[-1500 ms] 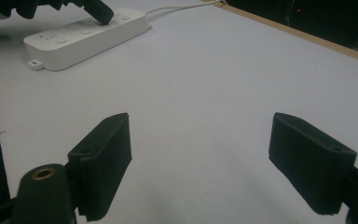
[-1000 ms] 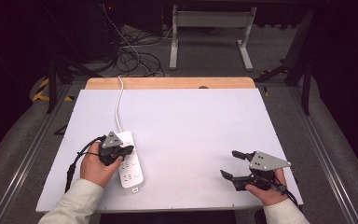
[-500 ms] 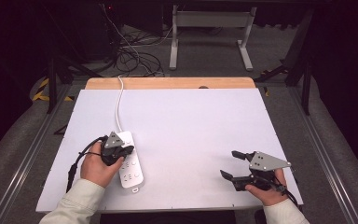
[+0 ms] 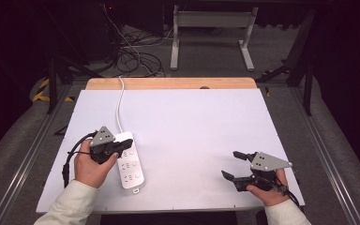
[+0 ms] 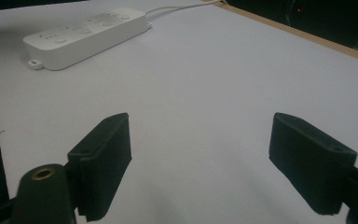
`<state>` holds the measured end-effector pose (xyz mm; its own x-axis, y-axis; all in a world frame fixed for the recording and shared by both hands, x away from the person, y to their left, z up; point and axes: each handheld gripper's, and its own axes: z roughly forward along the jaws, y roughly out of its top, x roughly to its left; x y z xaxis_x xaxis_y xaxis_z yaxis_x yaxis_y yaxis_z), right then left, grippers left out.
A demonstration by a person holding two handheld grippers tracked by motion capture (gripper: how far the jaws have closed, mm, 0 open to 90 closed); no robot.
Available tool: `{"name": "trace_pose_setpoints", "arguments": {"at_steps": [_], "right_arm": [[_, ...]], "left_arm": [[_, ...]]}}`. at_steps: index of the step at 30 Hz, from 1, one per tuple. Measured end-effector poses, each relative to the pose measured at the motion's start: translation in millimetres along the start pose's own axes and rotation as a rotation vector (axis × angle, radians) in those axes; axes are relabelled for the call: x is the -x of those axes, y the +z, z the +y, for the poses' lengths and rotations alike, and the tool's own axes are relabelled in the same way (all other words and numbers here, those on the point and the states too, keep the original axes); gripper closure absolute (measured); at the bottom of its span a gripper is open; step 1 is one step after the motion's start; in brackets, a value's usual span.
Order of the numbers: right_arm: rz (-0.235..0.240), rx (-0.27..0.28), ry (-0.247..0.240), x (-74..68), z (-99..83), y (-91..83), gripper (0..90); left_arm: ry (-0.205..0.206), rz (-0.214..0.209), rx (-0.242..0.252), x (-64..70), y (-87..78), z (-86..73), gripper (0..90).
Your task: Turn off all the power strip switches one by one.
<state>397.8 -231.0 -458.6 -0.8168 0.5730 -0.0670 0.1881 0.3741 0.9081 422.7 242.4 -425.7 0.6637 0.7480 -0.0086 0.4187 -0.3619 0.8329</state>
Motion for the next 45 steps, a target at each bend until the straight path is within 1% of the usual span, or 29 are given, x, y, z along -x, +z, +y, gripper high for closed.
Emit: {"name": "trace_pose_setpoints", "arguments": {"at_steps": [1, 5, 6, 8, 9, 11, 12, 13, 14, 15, 16, 17, 20, 22, 24, 25, 26, 27, 28, 29, 30, 31, 33, 36, 38, 41, 43, 44, 45], "right_arm": [[0.000, 0.001, 0.000, -0.2, 0.0, -0.2, 21.4], [-0.002, 0.008, 0.000, -0.9, 0.7, -1.8, 21.4], [-0.002, 0.008, -0.001, -0.9, 0.8, -1.9, 21.4], [0.000, 0.008, 0.000, -0.5, 0.8, -1.8, 21.4], [0.000, 0.007, 0.000, -0.5, 0.8, -1.6, 21.4], [0.001, 0.008, 0.000, -0.6, 0.8, -1.6, 21.4], [0.002, 0.008, 0.000, -0.6, 0.8, -1.6, 21.4], [0.000, 0.008, 0.000, -0.9, 0.7, -1.5, 21.4], [0.001, 0.007, -0.002, -1.0, 0.7, -1.5, 21.4], [0.002, 0.008, -0.003, -1.1, 0.7, -1.7, 21.4], [0.000, 0.008, -0.002, -1.2, 0.7, -1.8, 21.4], [0.000, 0.008, -0.002, -1.1, 0.7, -1.9, 21.4], [0.001, 0.008, -0.002, -1.1, 0.7, -1.9, 21.4], [0.001, 0.006, -0.003, -1.2, 0.7, -1.9, 21.4], [0.002, 0.007, -0.003, -1.3, 0.6, -1.7, 21.4], [0.002, 0.007, -0.003, -1.2, 0.6, -1.7, 21.4], [0.001, 0.008, -0.003, -1.2, 0.7, -1.7, 21.4], [0.001, 0.007, -0.003, -1.1, 0.7, -1.7, 21.4], [0.001, 0.007, -0.003, -1.0, 0.7, -1.7, 21.4], [0.000, 0.006, -0.003, -1.1, 0.6, -1.5, 21.4], [0.001, 0.006, -0.002, -1.2, 0.6, -1.2, 21.4], [0.002, 0.003, -0.001, -1.3, 0.6, -0.9, 21.4], [-0.001, -0.002, -0.007, -1.5, 0.5, -0.4, 21.4], [0.001, 0.004, -0.002, -1.5, 0.5, -1.1, 21.4], [0.000, 0.005, -0.002, -1.1, 0.6, -1.2, 21.4], [0.002, 0.001, -0.006, -1.3, 0.4, -0.7, 21.4], [0.004, 0.002, -0.002, -1.5, 0.5, -0.8, 21.4], [0.004, 0.002, -0.003, -1.3, 0.5, -1.0, 21.4], [0.003, 0.002, -0.003, -1.3, 0.5, -1.1, 21.4]], "left_arm": [[-0.002, -0.005, -0.008, 0.4, -0.1, -0.4, 90.0], [0.009, -0.012, -0.005, 3.3, -1.2, -0.4, 90.0], [0.005, -0.025, -0.001, 4.3, -1.4, -0.4, 90.0], [0.027, -0.023, 0.006, 5.1, -3.0, -0.4, 90.0], [0.037, -0.035, 0.011, 6.3, -3.3, -0.7, 90.0], [0.086, -0.045, 0.022, 7.7, -2.8, -2.3, 90.0], [0.126, -0.081, 0.031, 8.7, -2.2, -4.2, 90.0], [0.137, -0.102, 0.031, 9.9, -1.8, -5.5, 90.0], [0.142, -0.100, 0.021, 11.8, -2.3, -6.9, 90.0], [0.143, -0.105, 0.028, 13.7, -2.4, -8.0, 90.0], [0.135, -0.116, 0.023, 15.9, -3.1, -8.7, 90.0], [0.139, -0.121, 0.020, 17.2, -2.7, -9.1, 90.0], [0.157, -0.084, -0.017, 18.1, -2.1, -13.0, 90.0], [0.128, -0.085, -0.023, 14.4, -1.2, -17.9, 90.0], [0.099, -0.106, -0.029, 12.4, -0.5, -22.2, 90.0], [0.107, -0.100, -0.030, 11.8, -0.2, -23.8, 90.0], [0.107, -0.102, -0.037, 12.3, 0.0, -25.6, 90.0], [0.096, -0.109, -0.041, 13.0, 0.8, -27.7, 90.0], [0.102, -0.107, -0.055, 12.6, 1.7, -29.2, 90.0], [0.105, -0.102, -0.056, 11.8, 4.0, -31.0, 90.0], [0.101, -0.105, -0.066, 11.1, 6.4, -32.7, 90.0], [0.093, -0.123, -0.071, 11.0, 9.0, -34.1, 90.0], [0.099, -0.126, -0.082, 11.5, 11.7, -35.3, 90.0], [0.092, -0.132, -0.098, 12.8, 14.0, -36.9, 90.0], [0.098, -0.121, -0.103, 12.1, 14.4, -37.3, 90.0], [0.091, -0.121, -0.103, 12.3, 14.5, -37.4, 90.0], [0.082, -0.128, -0.108, 13.1, 15.3, -37.9, 90.0], [0.092, -0.122, -0.112, 12.7, 15.6, -37.8, 90.0], [0.093, -0.125, -0.113, 12.6, 16.4, -37.9, 90.0]]}}
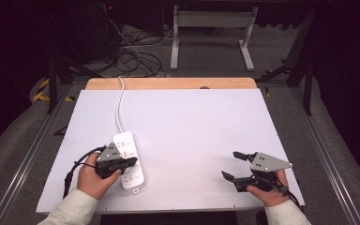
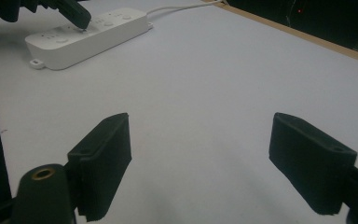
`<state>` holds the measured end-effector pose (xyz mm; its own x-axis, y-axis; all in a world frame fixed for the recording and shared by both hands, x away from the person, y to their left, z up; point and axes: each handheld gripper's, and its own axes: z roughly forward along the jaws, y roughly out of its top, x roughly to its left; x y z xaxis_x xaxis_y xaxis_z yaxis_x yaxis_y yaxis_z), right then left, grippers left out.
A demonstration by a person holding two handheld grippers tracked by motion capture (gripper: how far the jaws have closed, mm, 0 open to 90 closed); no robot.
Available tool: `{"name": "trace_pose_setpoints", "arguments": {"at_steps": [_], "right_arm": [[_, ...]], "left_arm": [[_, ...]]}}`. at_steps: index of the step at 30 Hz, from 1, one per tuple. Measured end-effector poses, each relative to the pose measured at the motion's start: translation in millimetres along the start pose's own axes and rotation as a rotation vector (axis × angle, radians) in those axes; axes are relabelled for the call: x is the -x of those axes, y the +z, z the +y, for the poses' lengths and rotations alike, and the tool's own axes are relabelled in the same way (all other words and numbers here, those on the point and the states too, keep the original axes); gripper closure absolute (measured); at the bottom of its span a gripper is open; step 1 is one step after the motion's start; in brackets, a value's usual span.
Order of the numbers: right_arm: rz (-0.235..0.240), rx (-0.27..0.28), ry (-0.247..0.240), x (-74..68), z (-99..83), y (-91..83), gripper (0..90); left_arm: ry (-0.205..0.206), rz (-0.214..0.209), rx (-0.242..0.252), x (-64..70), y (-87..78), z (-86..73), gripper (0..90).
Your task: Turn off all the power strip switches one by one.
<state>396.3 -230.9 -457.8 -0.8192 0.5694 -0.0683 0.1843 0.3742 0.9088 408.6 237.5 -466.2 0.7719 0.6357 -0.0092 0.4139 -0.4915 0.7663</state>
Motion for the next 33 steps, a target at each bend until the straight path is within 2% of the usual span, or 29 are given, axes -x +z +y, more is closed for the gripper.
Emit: {"name": "trace_pose_setpoints", "arguments": {"at_steps": [6, 9, 10, 12, 13, 14, 16, 18, 25, 33], "right_arm": [[-0.001, -0.001, -0.002, -0.2, -0.1, 0.5, 21.4], [0.000, 0.002, 0.001, -0.4, 0.0, 0.4, 21.4], [0.000, 0.002, 0.000, -0.5, 0.0, 0.3, 21.4], [0.000, 0.003, -0.001, -0.6, 0.1, 0.2, 21.4], [0.000, 0.002, -0.001, -0.6, 0.1, 0.2, 21.4], [0.000, 0.002, -0.001, -0.7, 0.1, 0.3, 21.4], [0.001, 0.001, -0.001, -0.9, 0.0, 0.4, 21.4], [0.001, 0.001, -0.002, -1.0, 0.1, 0.3, 21.4], [0.002, -0.001, -0.004, -1.0, 0.1, 0.8, 21.4], [-0.001, -0.003, -0.006, -1.1, 0.1, 0.7, 21.4]], "left_arm": [[0.000, 0.013, -0.005, -0.9, 1.6, -0.5, 90.0], [-0.016, 0.004, -0.008, 0.6, 2.5, -1.4, 90.0], [0.003, 0.020, -0.009, -0.1, 2.8, -1.3, 90.0], [-0.011, 0.012, -0.012, 1.0, 4.3, -1.9, 90.0], [-0.009, 0.016, -0.011, 1.2, 4.4, -1.9, 90.0], [0.004, 0.041, -0.010, 0.7, 4.2, -1.7, 90.0], [0.002, 0.062, -0.016, 0.0, 3.5, -2.1, 90.0], [-0.004, 0.044, -0.010, -0.6, 3.8, -2.8, 90.0], [-0.011, 0.031, -0.006, 0.9, 4.7, -2.7, 90.0], [-0.010, 0.045, -0.009, -1.3, 4.7, -2.6, 90.0]]}}
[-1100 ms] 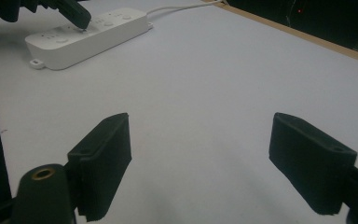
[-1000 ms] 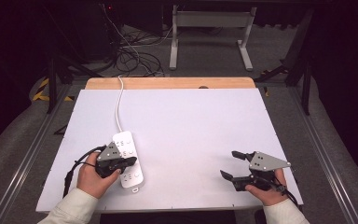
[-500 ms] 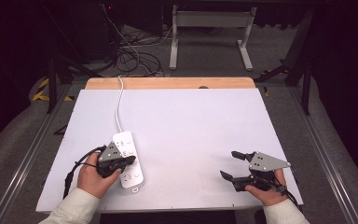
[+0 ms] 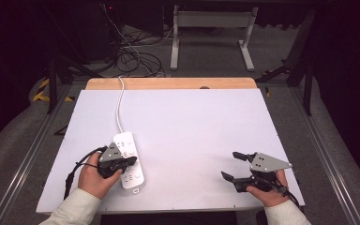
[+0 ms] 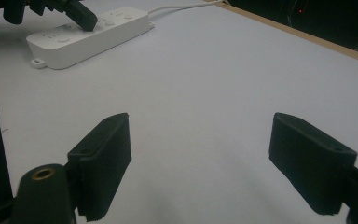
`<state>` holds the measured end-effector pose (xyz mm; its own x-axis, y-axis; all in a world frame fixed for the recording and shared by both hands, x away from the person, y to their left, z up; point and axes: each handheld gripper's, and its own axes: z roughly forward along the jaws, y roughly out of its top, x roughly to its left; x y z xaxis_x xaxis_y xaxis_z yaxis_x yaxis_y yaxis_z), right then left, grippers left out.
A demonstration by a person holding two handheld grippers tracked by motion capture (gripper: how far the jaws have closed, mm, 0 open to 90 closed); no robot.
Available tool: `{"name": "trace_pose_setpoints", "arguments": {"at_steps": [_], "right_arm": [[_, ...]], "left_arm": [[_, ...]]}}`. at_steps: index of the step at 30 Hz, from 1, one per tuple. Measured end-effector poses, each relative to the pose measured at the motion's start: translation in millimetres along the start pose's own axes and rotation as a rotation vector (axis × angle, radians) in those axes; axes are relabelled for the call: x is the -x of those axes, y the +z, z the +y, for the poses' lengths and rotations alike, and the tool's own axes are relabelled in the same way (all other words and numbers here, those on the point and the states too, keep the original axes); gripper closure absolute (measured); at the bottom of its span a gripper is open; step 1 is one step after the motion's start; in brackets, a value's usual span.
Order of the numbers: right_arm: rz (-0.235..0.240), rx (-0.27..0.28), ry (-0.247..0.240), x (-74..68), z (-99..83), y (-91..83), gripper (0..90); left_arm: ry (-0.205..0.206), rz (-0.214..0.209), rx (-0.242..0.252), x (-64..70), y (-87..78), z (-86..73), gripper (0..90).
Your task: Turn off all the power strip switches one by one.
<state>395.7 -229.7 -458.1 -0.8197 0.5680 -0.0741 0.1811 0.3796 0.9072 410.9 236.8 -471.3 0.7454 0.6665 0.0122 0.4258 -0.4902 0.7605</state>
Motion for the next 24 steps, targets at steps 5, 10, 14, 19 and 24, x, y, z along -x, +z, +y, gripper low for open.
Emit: {"name": "trace_pose_setpoints", "arguments": {"at_steps": [5, 10, 14, 19, 24], "right_arm": [[0.002, 0.000, 0.000, -0.2, 0.0, 0.3, 21.4], [0.002, 0.001, -0.002, 0.1, -0.1, 0.1, 21.4], [0.003, -0.001, 0.000, -0.1, -0.1, 0.3, 21.3], [0.002, 0.000, 0.000, -0.1, 0.0, 0.2, 21.3], [0.004, 0.002, 0.000, -0.5, 0.4, 0.3, 21.3]], "left_arm": [[0.006, 0.001, -0.001, 0.5, 0.0, -0.1, 90.0], [0.003, 0.001, -0.004, 2.3, 0.1, 0.0, 90.0], [0.010, 0.005, -0.005, 1.9, -0.2, -0.1, 90.0], [0.005, -0.001, 0.000, 2.4, 0.2, -1.0, 90.0], [0.027, 0.024, -0.005, 5.1, 0.5, -0.7, 90.0]]}}
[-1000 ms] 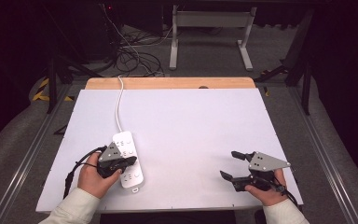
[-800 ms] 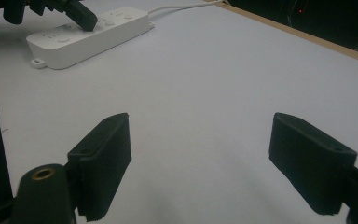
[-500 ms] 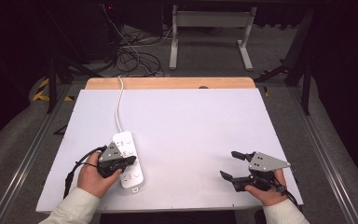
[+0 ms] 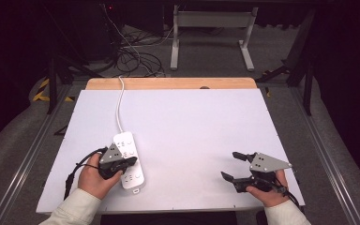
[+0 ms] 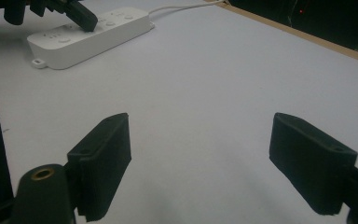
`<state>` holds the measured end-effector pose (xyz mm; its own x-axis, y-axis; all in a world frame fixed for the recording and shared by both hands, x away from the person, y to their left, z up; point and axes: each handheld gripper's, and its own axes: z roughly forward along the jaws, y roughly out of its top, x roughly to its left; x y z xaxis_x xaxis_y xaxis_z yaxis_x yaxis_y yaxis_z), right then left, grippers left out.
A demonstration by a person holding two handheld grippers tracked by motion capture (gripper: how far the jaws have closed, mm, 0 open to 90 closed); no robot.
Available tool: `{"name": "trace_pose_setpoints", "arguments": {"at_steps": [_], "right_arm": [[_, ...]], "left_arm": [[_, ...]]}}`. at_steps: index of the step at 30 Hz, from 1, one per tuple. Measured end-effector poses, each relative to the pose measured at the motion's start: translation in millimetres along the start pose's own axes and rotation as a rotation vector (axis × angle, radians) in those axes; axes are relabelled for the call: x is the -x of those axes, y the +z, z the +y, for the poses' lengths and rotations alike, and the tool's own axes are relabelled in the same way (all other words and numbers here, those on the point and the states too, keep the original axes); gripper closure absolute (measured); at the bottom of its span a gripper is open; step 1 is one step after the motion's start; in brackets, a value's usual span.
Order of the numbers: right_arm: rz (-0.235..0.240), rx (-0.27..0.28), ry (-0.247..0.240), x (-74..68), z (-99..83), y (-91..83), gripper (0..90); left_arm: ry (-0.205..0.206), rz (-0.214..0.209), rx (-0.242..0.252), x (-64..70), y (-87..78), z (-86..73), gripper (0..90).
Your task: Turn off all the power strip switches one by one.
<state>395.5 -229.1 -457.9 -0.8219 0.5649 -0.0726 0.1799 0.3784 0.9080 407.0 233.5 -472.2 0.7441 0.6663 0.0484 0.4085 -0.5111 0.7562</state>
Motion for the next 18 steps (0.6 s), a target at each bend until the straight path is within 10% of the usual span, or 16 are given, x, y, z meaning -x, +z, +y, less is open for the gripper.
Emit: {"name": "trace_pose_setpoints", "arguments": {"at_steps": [9, 14, 18], "right_arm": [[-0.003, 0.003, 0.001, 0.0, 0.2, -0.9, 21.1], [-0.004, 0.002, 0.004, 1.7, -0.2, -0.6, 21.1], [-0.003, 0.005, 0.002, 1.3, -0.3, -0.8, 21.1]], "left_arm": [[0.021, 0.038, 0.014, 4.3, -1.9, 2.8, 90.0], [0.001, -0.026, 0.128, 3.0, -27.7, 17.8, 90.0], [-0.019, -0.026, 0.108, -1.4, -27.0, 10.4, 90.0]]}}
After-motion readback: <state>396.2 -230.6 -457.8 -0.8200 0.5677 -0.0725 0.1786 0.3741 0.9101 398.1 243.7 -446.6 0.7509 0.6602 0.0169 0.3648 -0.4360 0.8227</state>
